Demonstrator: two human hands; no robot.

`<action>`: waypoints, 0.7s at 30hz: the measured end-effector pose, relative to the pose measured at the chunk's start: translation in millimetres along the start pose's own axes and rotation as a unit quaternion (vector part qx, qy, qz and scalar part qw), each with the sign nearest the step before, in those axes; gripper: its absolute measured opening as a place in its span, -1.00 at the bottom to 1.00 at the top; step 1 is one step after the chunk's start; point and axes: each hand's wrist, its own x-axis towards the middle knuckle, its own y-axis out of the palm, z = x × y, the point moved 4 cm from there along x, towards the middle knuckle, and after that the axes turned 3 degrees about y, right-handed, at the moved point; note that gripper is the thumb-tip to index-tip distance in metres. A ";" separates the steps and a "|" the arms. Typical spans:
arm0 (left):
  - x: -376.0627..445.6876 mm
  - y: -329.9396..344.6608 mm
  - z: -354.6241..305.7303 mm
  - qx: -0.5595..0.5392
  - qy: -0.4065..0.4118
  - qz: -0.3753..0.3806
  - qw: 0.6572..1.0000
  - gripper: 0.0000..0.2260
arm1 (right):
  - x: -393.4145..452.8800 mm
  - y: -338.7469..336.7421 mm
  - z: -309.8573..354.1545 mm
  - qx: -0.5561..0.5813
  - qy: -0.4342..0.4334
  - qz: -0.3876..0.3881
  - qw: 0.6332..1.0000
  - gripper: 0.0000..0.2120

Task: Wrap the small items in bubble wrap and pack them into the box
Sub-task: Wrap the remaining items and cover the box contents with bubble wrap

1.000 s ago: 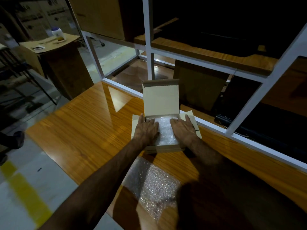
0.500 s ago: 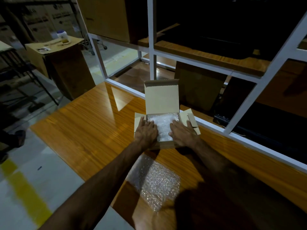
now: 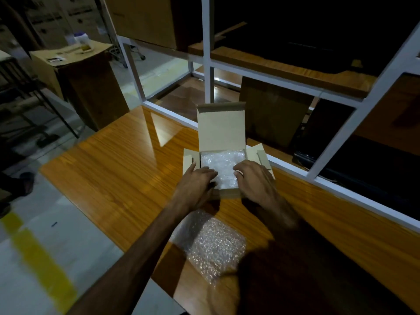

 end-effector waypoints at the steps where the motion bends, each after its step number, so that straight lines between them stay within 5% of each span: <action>1: -18.9 -0.5 -3.9 -0.050 -0.010 -0.042 0.998 -0.67 | -12.9 -3.0 4.5 0.018 0.001 -0.014 1.000 -0.79; 6: -123.0 22.0 -27.1 -0.175 -0.080 -0.173 0.966 -0.62 | -94.5 28.1 16.2 0.082 0.080 0.035 0.993 -0.81; 12: -188.5 72.0 -11.6 -0.116 -0.136 -0.121 0.976 -0.63 | -147.8 78.9 12.2 0.068 0.115 0.152 0.979 -0.62; 17: -181.6 65.0 -3.1 -0.106 -0.192 -0.136 0.966 -0.55 | -150.2 74.6 20.8 0.007 0.099 0.166 0.981 -0.42; 21: -169.1 66.0 29.8 -0.117 -0.258 -0.125 0.951 -0.45 | -142.3 72.3 21.2 0.025 0.118 0.183 0.976 -0.52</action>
